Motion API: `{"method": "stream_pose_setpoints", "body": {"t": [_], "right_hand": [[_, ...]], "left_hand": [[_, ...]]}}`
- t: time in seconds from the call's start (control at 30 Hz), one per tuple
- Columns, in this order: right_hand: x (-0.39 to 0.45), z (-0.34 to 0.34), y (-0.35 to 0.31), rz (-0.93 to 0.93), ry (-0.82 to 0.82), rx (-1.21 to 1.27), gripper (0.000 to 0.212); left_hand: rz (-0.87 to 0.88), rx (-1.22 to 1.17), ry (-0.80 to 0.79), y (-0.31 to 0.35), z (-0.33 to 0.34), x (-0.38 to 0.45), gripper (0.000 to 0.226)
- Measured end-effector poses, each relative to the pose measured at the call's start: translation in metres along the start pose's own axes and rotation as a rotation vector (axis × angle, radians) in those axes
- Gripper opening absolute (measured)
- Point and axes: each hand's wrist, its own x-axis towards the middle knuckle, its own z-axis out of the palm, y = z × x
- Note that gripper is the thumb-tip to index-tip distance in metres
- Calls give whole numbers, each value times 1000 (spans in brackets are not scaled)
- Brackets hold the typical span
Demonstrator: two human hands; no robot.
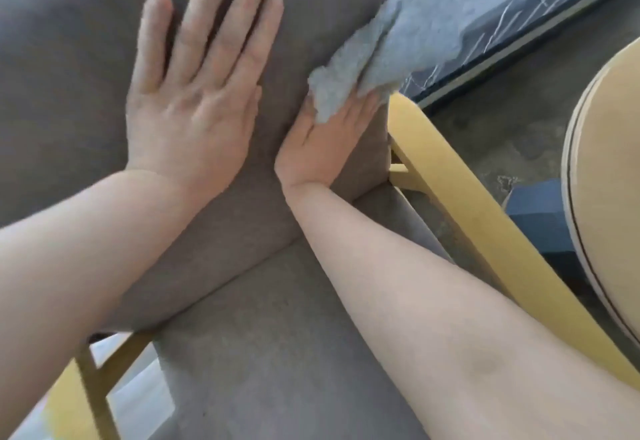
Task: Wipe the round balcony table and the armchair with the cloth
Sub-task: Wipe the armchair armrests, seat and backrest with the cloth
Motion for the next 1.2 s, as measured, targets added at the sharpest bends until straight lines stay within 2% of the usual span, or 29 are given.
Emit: {"method": "stream_pose_setpoints", "body": {"t": [0.1, 0.17, 0.2, 0.3, 0.37, 0.43, 0.47, 0.53, 0.57, 0.6, 0.63, 0.67, 0.73, 0.77, 0.8, 0.9, 0.93, 0.97, 1.0, 1.1, 1.13, 1.17, 1.2], "right_hand": [[-26, -15, 45, 307, 46, 29, 56], [-26, -18, 37, 362, 102, 126, 54], [-22, -15, 22, 315, 126, 168, 52], [-13, -3, -19, -26, 51, 161, 50], [-7, 3, -28, -227, 25, 34, 53], [-20, 2, -47, -293, -15, -66, 53], [-34, 2, -59, -431, -119, -98, 53], [-66, 1, -70, -909, -481, -219, 49], [-70, 0, -72, -1128, -611, -264, 45], [-61, -2, -73, -1278, -656, -285, 41], [-49, -2, -76, -1332, -606, -298, 38], [-37, 0, -81, -1280, -508, -319, 39], [-32, 8, -102, -962, -273, -329, 46], [-42, 15, -110, -887, -216, -337, 47], [-59, 22, -113, -942, -239, -353, 48], [-84, 27, -104, -1589, -606, -328, 43], [-69, 25, -106, -1732, -667, -323, 38], [-52, 21, -110, -1788, -651, -336, 32], [-38, 19, -111, -1742, -578, -347, 28], [-53, 17, -109, -1265, -334, -402, 41], [-75, 21, -105, -1217, -354, -406, 45], [-95, 25, -100, -1278, -453, -409, 47], [-108, 26, -96, -1440, -597, -406, 47]], "left_hand": [[-25, 46, -43, -13, 13, -43, 58], [-58, 30, -65, -15, 18, -65, 60], [-68, 15, -68, -17, 19, -74, 60], [-126, -23, -42, -33, 20, -96, 59], [-292, -47, 9, -45, 16, -107, 58], [-521, -70, 112, -60, 11, -116, 62], [-606, -79, 155, -66, 8, -119, 65], [-695, -80, 202, -74, 2, -128, 67], [-716, -70, 224, -78, 0, -132, 67], [-733, -65, 238, -83, -3, -137, 67], [-750, -64, 245, -88, -5, -141, 67], [-769, -59, 248, -92, -6, -145, 68], [-800, -46, 265, -100, -8, -150, 68], [-800, -53, 277, -102, -8, -150, 68], [-799, -60, 292, -102, -8, -149, 68], [-776, -38, 319, -103, -2, -157, 64], [-768, -38, 309, -106, -2, -162, 63], [-771, -47, 297, -108, -2, -166, 64], [-791, -64, 293, -110, -4, -169, 65], [-884, -79, 354, -110, -8, -173, 67], [-925, -94, 365, -106, -5, -175, 66], [-971, -115, 347, -103, -1, -177, 65], [-1023, -138, 276, -101, 4, -180, 64]]}}
